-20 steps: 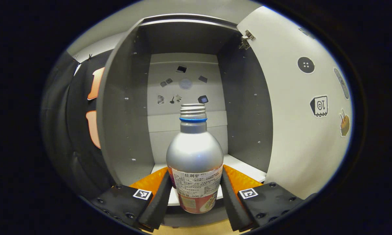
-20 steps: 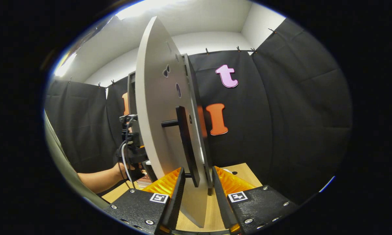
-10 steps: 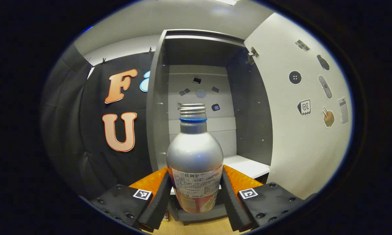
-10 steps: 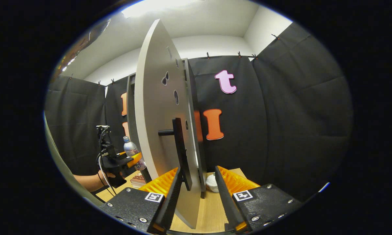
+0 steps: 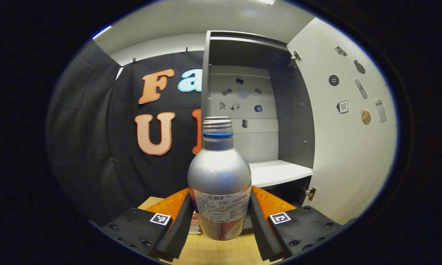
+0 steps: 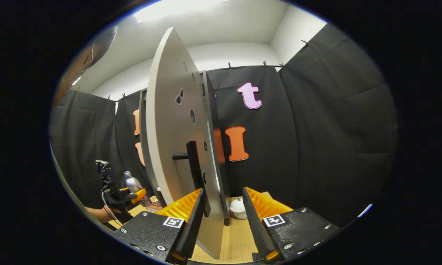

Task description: Open the cabinet door with the right hand, grasp the bottle in the cabinet with the left hand and place it on the coaster, then close the cabinet door with the right hand.

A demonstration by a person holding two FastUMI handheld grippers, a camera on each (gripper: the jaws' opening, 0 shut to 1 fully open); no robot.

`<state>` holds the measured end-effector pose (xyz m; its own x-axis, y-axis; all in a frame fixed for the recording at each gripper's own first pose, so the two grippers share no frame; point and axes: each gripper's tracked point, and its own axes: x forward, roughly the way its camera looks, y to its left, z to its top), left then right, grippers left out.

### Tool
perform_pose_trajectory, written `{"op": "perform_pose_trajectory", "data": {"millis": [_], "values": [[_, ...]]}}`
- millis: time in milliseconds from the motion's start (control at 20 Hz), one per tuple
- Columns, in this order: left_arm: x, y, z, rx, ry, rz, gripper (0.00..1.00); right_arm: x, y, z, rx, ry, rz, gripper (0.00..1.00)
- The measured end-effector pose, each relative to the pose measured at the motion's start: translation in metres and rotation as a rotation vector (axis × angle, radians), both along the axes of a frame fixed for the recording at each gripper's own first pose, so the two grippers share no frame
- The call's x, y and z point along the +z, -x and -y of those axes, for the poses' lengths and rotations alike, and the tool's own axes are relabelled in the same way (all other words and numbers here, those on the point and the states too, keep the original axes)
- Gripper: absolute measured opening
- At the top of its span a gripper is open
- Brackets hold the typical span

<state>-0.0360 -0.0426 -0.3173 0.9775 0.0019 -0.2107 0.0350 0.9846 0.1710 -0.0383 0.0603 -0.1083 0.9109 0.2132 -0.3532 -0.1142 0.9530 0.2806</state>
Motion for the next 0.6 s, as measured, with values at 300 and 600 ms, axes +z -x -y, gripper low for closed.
{"op": "perform_pose_trajectory", "data": {"millis": [300, 600], "values": [[-0.016, 0.046, -0.008, 0.058, -0.037, -0.001, 0.82, -0.011, -0.017, 0.016, 0.005, -0.008, 0.011, 0.64], [-0.049, 0.087, -0.013, 0.116, -0.068, -0.028, 0.82, -0.040, -0.034, 0.041, -0.040, -0.035, -0.022, 0.64]]}}
